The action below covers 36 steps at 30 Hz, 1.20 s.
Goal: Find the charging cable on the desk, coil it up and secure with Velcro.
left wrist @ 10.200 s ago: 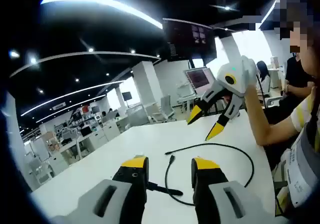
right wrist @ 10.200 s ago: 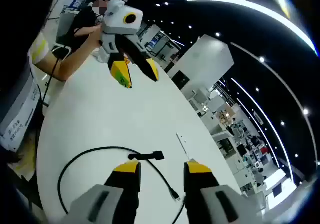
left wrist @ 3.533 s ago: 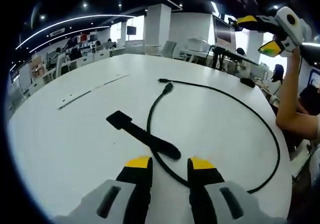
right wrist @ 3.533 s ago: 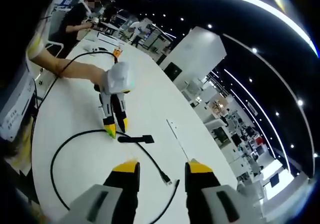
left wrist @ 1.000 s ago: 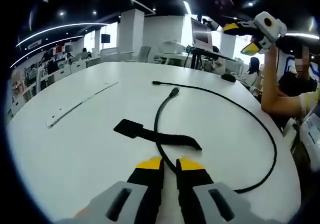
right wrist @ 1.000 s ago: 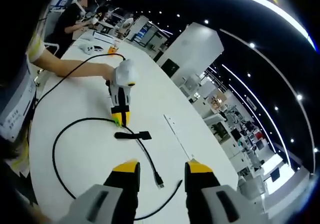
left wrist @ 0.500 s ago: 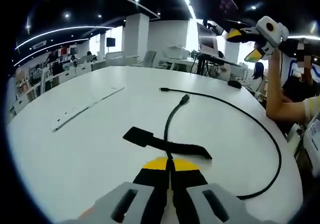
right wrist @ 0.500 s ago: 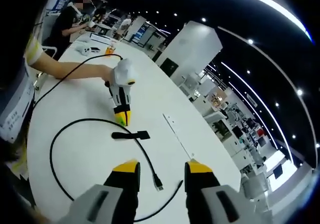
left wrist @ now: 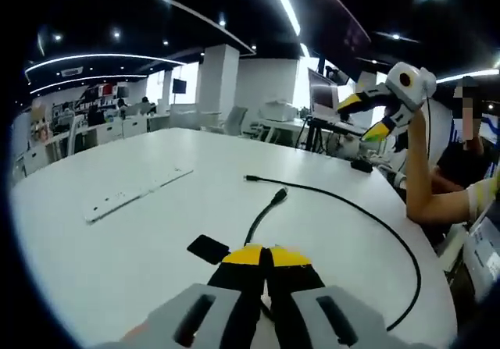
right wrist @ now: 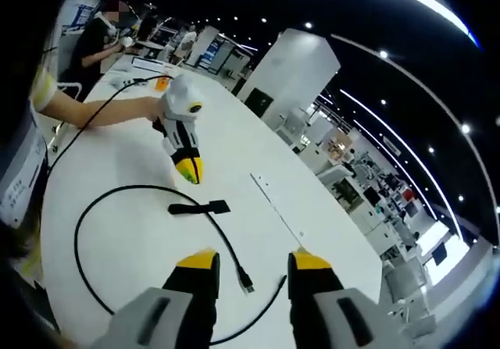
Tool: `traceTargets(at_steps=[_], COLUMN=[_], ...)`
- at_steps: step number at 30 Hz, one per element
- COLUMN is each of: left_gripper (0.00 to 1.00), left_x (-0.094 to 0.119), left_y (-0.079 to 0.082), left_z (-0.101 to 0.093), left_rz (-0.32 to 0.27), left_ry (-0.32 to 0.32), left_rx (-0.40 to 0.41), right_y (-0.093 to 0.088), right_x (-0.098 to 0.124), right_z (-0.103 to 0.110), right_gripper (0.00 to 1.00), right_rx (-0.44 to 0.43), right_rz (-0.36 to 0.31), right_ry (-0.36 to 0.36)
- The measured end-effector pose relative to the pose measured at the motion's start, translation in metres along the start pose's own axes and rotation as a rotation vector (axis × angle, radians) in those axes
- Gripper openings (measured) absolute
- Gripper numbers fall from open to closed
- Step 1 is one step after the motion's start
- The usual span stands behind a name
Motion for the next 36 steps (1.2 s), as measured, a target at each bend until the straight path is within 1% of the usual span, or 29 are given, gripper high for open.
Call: traceTargets(at_steps=[8,10,13,16,18,20,23,25,27,30,32,36], left_gripper=[0.05,0.05,0.07,0.09,0.11,0.13,0.17,0.17,0.17,0.17,0.17,0.17], left_x=[0.012,0.015,0.021,0.027,0.031,0.035,0.038,0.043,0.046,0.05,0.051,0.048], left_y=[0.017,0.024,0.033,0.042,0.048,0.053,0.059,0.063,0.065,0.067,0.066,0.064], left_z=[-0.014,-0.015,-0.021,-0.029,-0.035,-0.041,-0.048,-0.053,-0.055,-0.053,-0.05,-0.044], left_rz=[-0.117,-0.149,-0.196,-0.242,-0.272,-0.292,-0.307,-0.32,-0.332,-0.344,-0.345,-0.338], left_ry=[0.015,0.014,0.019,0.019,0.02,0.018,0.012,0.016,0.019,0.037,0.06,0.081], left_rx=[-0.012,-0.011,-0.017,-0.023,-0.017,-0.025,-0.047,-0.068,-0.081,-0.09,-0.095,-0.085], right_y=[-0.014,-0.017,-0.02,-0.021,-0.022,-0.025,-0.032,-0.036,-0.042,-0.054,-0.065,-0.085], right_x=[-0.005,-0.007,-0.008,-0.011,-0.014,-0.018,-0.025,-0.031,-0.039,-0.05,-0.059,-0.073], right_z=[-0.022,-0.027,-0.034,-0.039,-0.043,-0.045,-0.045,-0.046,-0.048,-0.053,-0.056,-0.061], right_gripper=[0.35,0.35,0.35,0.37,0.38,0.37,0.36,0.35,0.35,0.33,0.32,0.32], right_rx=[-0.09,-0.112,-0.132,-0.156,-0.189,-0.205,-0.223,-0.231,-0.259,-0.301,-0.34,-0.411], right_rz=[-0.007,-0.008,0.0,-0.019,-0.033,-0.032,-0.018,-0.012,-0.01,-0.002,0.014,0.04], right_ry=[-0.03,-0.038,-0.065,-0.096,-0.13,-0.135,-0.132,-0.134,-0.139,-0.148,-0.156,-0.161])
Point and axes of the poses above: the point that each gripper's makers call its tool centre point, and the gripper's own axes: x roughly backward along the fingers, z roughly to its left, y roughly out of its top, the point moved 7 cm from there along x, roughly backward along the fingers, and after that the axes turned 4 degrees about x, right-handed, at the moved point
